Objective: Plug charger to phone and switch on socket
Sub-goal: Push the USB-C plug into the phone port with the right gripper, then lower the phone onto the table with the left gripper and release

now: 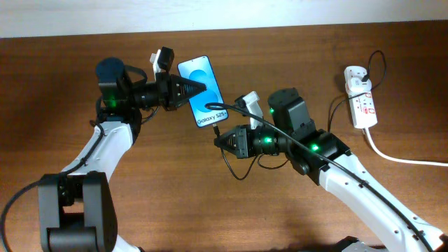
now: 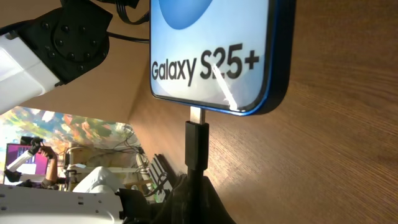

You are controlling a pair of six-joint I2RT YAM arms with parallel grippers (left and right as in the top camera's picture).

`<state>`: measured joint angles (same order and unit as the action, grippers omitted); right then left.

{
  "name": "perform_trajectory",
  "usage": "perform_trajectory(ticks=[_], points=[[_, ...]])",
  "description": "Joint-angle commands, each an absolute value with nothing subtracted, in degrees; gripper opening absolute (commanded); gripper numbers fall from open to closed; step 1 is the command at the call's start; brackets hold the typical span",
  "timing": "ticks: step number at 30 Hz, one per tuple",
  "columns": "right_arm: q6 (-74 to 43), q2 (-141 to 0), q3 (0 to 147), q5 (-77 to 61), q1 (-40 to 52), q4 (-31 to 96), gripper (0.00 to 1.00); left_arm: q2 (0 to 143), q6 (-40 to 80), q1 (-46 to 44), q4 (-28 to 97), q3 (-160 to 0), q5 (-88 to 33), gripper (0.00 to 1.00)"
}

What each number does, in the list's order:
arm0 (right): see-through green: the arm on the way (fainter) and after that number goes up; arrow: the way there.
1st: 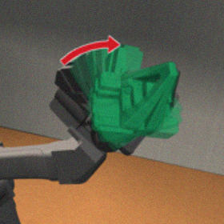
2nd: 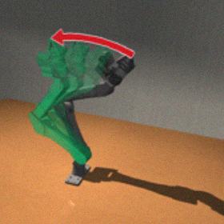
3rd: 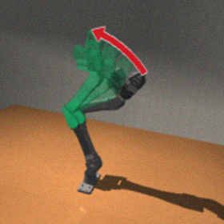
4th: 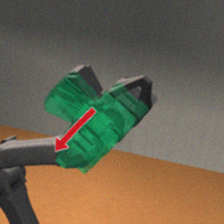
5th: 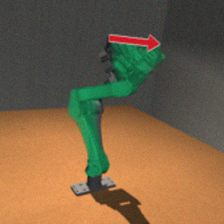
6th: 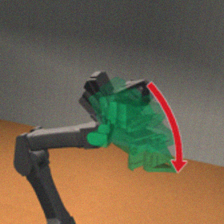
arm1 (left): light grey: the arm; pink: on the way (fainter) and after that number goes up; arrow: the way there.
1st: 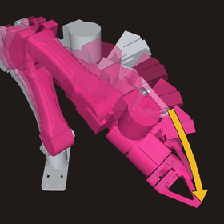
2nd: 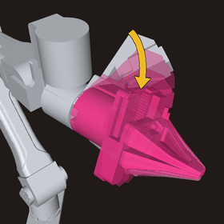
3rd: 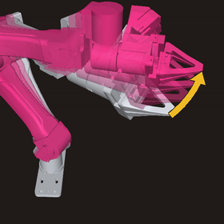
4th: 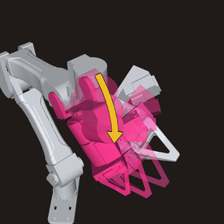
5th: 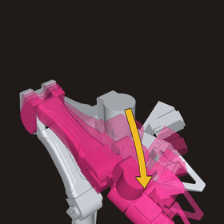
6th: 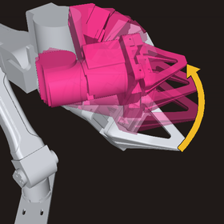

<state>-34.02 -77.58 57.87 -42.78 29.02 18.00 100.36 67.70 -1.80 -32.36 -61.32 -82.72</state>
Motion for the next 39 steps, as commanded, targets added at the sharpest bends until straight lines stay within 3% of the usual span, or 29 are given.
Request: perform_trajectory(ticks=[1,13,15,19,21,23,26,28,30,32,36,39], points=[[-33.2,-77.6,59.3,-42.8,28.8,17.3,0.04,100.5,65.9,-2.2,-32.7,-62.3,-84.5,0.0],[-31.3,-77.6,59.3,-36.7,28.7,14.9,0.05,100.5,65.9,-4.0,-32.3,-62.3,-89.3,0.0],[-31.3,-77.6,59.3,-35.3,28.7,13.8,0.11,100.5,65.9,-4.0,-32.4,-62.3,-90.1,0.0],[-31.3,-76.4,59.5,-37.5,28.8,14.7,0.42,100.5,63.0,-4.0,-32.5,-62.3,-87.0,0.0],[-28.4,-71.7,61.4,-38.2,28.9,16.1,0.5,100.5,61.6,-4.0,-32.4,-62.3,-82.0,0.0],[-25.0,-66.9,62.1,-27.0,31.0,23.0,0.59,100.5,61.6,-4.0,-32.3,-62.3,-80.0,0.0],[-22.7,-67.8,62.1,3.1,44.8,29.6,0.62,100.5,61.6,-4.0,-32.2,-62.3,-79.2,0.0],[-22.8,-72.3,62.1,16.9,49.6,29.6,0.62,100.5,61.6,-4.0,-32.2,-62.3,-79.9,0.0],[-22.9,-76.9,62.1,19.4,49.9,29.1,0.57,100.5,61.6,-4.0,-32.2,-62.3,-81.3,0.0],[-22.9,-77.3,62.1,19.4,49.9,28.3,0.44,100.5,61.6,-4.0,-32.2,-62.3,-81.5,0.0],[-22.9,-77.2,62.1,19.4,49.8,23.1,0.04,100.5,60.6,-4.8,-32.3,-62.3,-84.7,0.0],[-18.7,-77.2,62.2,19.3,49.8,15.6,0.04,100.5,60.3,-7.3,-32.2,-62.3,-88.2,0.0]])
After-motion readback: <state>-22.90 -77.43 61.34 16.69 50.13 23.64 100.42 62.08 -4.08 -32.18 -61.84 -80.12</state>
